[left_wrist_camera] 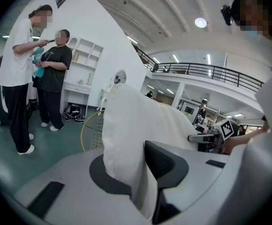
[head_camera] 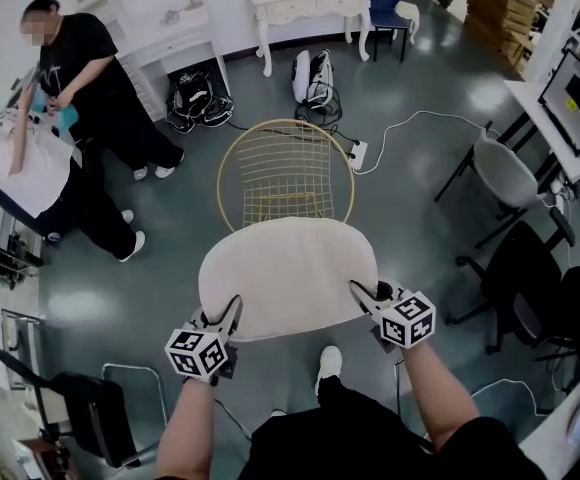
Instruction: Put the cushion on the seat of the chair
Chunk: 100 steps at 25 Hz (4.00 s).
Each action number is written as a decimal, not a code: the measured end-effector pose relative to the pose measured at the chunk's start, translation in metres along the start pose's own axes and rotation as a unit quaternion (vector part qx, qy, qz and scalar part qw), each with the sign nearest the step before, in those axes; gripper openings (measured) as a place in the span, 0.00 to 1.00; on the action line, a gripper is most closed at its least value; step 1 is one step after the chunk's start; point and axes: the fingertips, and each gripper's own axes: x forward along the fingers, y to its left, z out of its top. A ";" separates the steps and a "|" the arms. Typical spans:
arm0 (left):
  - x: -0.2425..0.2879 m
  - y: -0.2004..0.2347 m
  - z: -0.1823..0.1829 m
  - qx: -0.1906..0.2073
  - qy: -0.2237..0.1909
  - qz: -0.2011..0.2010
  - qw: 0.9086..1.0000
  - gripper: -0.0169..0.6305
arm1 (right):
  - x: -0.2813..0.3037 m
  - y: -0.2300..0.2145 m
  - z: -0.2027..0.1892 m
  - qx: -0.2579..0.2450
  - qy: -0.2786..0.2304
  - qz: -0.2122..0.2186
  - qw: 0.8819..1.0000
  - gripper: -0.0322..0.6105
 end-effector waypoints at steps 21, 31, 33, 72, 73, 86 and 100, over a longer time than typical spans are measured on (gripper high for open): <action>0.083 -0.001 0.037 0.011 0.007 0.009 1.000 0.20 | 0.026 -0.084 0.032 0.017 -0.004 0.006 1.000 0.16; 0.120 0.037 0.039 0.012 0.011 -0.001 1.000 0.21 | 0.071 -0.108 0.030 0.024 0.000 -0.009 1.000 0.16; 0.129 0.048 0.037 0.011 0.013 -0.002 1.000 0.21 | 0.082 -0.111 0.028 0.026 0.003 -0.011 1.000 0.16; 0.348 0.268 0.001 -0.015 0.131 0.002 0.991 0.35 | 0.323 -0.245 -0.009 0.069 0.094 -0.098 0.988 0.18; 0.354 0.272 -0.002 -0.015 0.134 0.004 0.991 0.35 | 0.328 -0.250 -0.014 0.068 0.098 -0.101 0.988 0.18; 0.421 0.312 -0.050 -0.003 0.194 0.000 0.981 0.36 | 0.380 -0.306 -0.078 0.102 0.147 -0.133 0.975 0.20; 0.439 0.341 -0.096 -0.010 0.235 0.032 0.971 0.41 | 0.428 -0.334 -0.130 0.117 0.216 -0.148 0.958 0.20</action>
